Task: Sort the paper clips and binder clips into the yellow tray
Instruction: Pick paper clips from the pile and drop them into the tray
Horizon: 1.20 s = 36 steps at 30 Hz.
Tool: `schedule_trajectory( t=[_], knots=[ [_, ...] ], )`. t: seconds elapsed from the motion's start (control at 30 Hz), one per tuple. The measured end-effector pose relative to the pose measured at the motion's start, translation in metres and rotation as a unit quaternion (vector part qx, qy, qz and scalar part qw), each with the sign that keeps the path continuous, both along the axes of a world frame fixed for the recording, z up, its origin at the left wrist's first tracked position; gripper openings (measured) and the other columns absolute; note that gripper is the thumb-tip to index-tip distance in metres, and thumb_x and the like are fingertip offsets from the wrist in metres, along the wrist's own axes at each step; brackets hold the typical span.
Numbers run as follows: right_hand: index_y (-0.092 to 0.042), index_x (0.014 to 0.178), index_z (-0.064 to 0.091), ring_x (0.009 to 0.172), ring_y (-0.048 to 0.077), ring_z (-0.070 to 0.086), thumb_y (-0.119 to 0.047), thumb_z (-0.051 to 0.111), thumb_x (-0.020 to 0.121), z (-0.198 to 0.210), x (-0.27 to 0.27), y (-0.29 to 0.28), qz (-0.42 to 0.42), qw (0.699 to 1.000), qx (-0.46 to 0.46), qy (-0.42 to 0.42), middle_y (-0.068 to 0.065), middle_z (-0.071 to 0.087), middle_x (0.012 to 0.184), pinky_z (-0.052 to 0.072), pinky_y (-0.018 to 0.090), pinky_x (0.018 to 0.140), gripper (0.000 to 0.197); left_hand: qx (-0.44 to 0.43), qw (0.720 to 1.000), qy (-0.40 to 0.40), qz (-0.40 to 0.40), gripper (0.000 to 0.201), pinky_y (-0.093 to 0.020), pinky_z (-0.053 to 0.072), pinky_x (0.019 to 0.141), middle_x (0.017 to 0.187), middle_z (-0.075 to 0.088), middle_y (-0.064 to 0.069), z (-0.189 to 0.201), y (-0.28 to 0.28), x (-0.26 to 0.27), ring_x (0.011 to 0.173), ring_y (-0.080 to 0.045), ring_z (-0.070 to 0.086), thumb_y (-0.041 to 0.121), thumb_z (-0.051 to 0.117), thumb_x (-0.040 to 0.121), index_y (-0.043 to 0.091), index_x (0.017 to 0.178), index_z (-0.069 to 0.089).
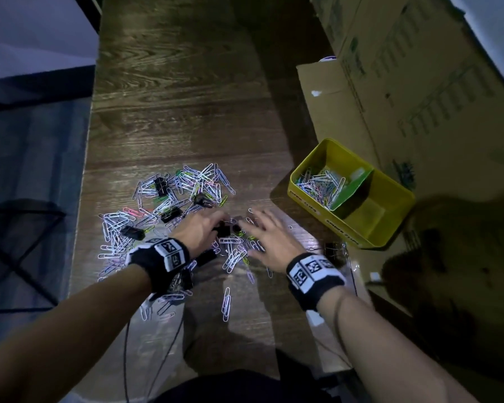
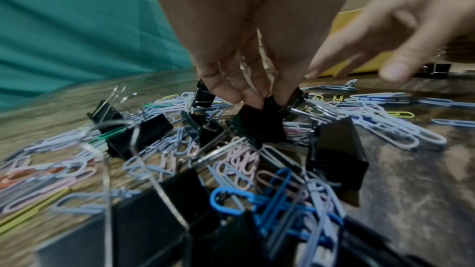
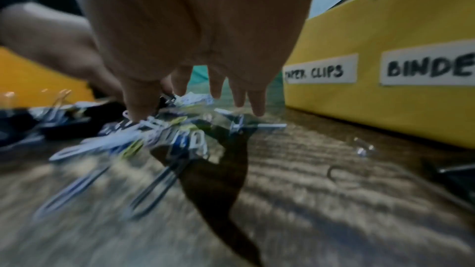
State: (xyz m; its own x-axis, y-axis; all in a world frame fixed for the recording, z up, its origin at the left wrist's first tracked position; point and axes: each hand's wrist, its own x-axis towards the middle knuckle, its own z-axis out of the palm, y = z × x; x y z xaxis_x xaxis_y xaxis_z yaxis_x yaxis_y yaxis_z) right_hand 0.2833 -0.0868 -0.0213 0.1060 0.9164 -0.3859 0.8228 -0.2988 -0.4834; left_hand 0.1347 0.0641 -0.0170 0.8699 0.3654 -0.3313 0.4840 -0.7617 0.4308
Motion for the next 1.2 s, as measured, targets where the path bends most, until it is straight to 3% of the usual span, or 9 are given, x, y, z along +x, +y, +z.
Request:
schedule_trajectory(
  t=[0.07, 0.13, 0.5, 0.6, 0.67, 0.83, 0.97, 1.1, 1.2],
  knots=[
    [-0.037, 0.149, 0.014, 0.145, 0.028, -0.012, -0.043, 0.051, 0.093, -0.011, -0.013, -0.002, 0.066, 0.996, -0.039, -0.036, 0.002, -0.011, 0.159, -0.001, 0.055, 0.115, 0.067, -0.013, 1.000, -0.017, 0.004, 0.035, -0.037, 0.055, 0.076, 0.105, 0.065, -0.009, 0.003, 0.005, -0.005, 0.086, -0.026, 0.065, 0.002, 0.056, 0.084, 0.015, 0.116, 0.053],
    [-0.038, 0.149, 0.009, 0.144, 0.027, -0.018, -0.050, 0.043, 0.094, -0.017, -0.024, -0.004, 0.109, 0.991, -0.046, -0.068, 0.000, -0.016, 0.159, -0.006, 0.058, 0.113, 0.065, 0.000, 1.000, -0.024, 0.012, 0.033, -0.031, 0.053, 0.078, 0.105, 0.065, -0.009, 0.008, 0.012, -0.008, 0.089, -0.026, 0.064, 0.001, 0.056, 0.086, 0.012, 0.117, 0.056],
    [-0.029, 0.150, 0.013, 0.146, 0.022, -0.010, -0.035, 0.051, 0.094, -0.017, -0.024, -0.039, 0.016, 0.999, -0.014, -0.040, 0.001, -0.004, 0.160, 0.001, 0.052, 0.118, 0.068, 0.175, 0.983, 0.042, 0.024, 0.033, -0.044, 0.044, 0.088, 0.108, 0.057, -0.009, 0.018, 0.034, 0.011, 0.102, -0.030, 0.052, 0.007, 0.057, 0.081, 0.016, 0.113, 0.060],
    [-0.024, 0.151, 0.001, 0.146, 0.021, -0.013, -0.045, 0.054, 0.091, -0.015, -0.012, -0.034, -0.068, 0.996, -0.016, -0.049, 0.004, -0.010, 0.159, 0.003, 0.049, 0.119, 0.083, 0.148, 0.989, 0.004, 0.009, 0.031, -0.044, 0.048, 0.080, 0.099, 0.055, -0.012, 0.012, 0.004, 0.025, 0.091, -0.031, 0.053, 0.001, 0.053, 0.078, 0.008, 0.107, 0.060],
    [-0.018, 0.151, -0.001, 0.146, 0.023, -0.011, -0.051, 0.055, 0.088, -0.018, -0.004, -0.026, -0.099, 0.993, -0.034, -0.051, 0.006, -0.010, 0.159, 0.002, 0.049, 0.118, 0.091, 0.133, 0.991, 0.029, -0.011, 0.040, -0.041, 0.046, 0.082, 0.106, 0.052, -0.012, 0.003, -0.018, 0.030, 0.094, -0.030, 0.050, 0.000, 0.052, 0.077, 0.008, 0.116, 0.054],
    [-0.012, 0.151, 0.000, 0.146, 0.026, -0.012, -0.052, 0.050, 0.090, -0.022, -0.017, -0.030, -0.066, 0.994, -0.075, -0.037, 0.004, -0.008, 0.160, 0.000, 0.047, 0.119, 0.089, 0.116, 0.987, 0.107, -0.010, 0.050, -0.038, 0.039, 0.097, 0.121, 0.038, -0.017, -0.009, -0.060, 0.030, 0.111, -0.030, 0.038, 0.001, 0.051, 0.078, 0.007, 0.125, 0.038],
    [-0.010, 0.151, 0.006, 0.146, 0.023, -0.009, -0.041, 0.054, 0.091, -0.019, -0.033, -0.050, -0.056, 0.998, -0.032, 0.001, 0.005, -0.004, 0.160, -0.002, 0.042, 0.120, 0.082, 0.051, 0.996, 0.069, -0.023, 0.049, -0.041, 0.040, 0.092, 0.115, 0.041, -0.017, -0.010, -0.075, 0.021, 0.106, -0.032, 0.042, 0.004, 0.049, 0.075, 0.004, 0.123, 0.041],
    [-0.014, 0.151, 0.010, 0.146, 0.024, 0.002, -0.051, 0.062, 0.083, -0.017, -0.024, -0.058, -0.157, 0.987, -0.002, -0.029, 0.006, 0.008, 0.159, 0.007, 0.039, 0.120, 0.094, 0.068, 0.997, 0.012, -0.025, 0.059, -0.042, 0.045, 0.082, 0.110, 0.043, -0.012, -0.008, -0.052, 0.043, 0.097, -0.026, 0.041, -0.001, 0.047, 0.071, 0.009, 0.128, 0.039],
    [-0.013, 0.148, 0.016, 0.138, 0.028, 0.017, -0.065, 0.067, 0.070, -0.016, -0.022, -0.056, -0.155, 0.984, -0.034, -0.075, 0.009, 0.022, 0.150, 0.022, 0.042, 0.115, 0.107, 0.073, 0.987, 0.085, -0.116, 0.073, -0.043, 0.044, 0.087, 0.127, 0.034, -0.007, 0.000, -0.040, 0.062, 0.110, -0.025, 0.036, 0.012, 0.056, 0.070, 0.024, 0.137, 0.030]
  ],
)
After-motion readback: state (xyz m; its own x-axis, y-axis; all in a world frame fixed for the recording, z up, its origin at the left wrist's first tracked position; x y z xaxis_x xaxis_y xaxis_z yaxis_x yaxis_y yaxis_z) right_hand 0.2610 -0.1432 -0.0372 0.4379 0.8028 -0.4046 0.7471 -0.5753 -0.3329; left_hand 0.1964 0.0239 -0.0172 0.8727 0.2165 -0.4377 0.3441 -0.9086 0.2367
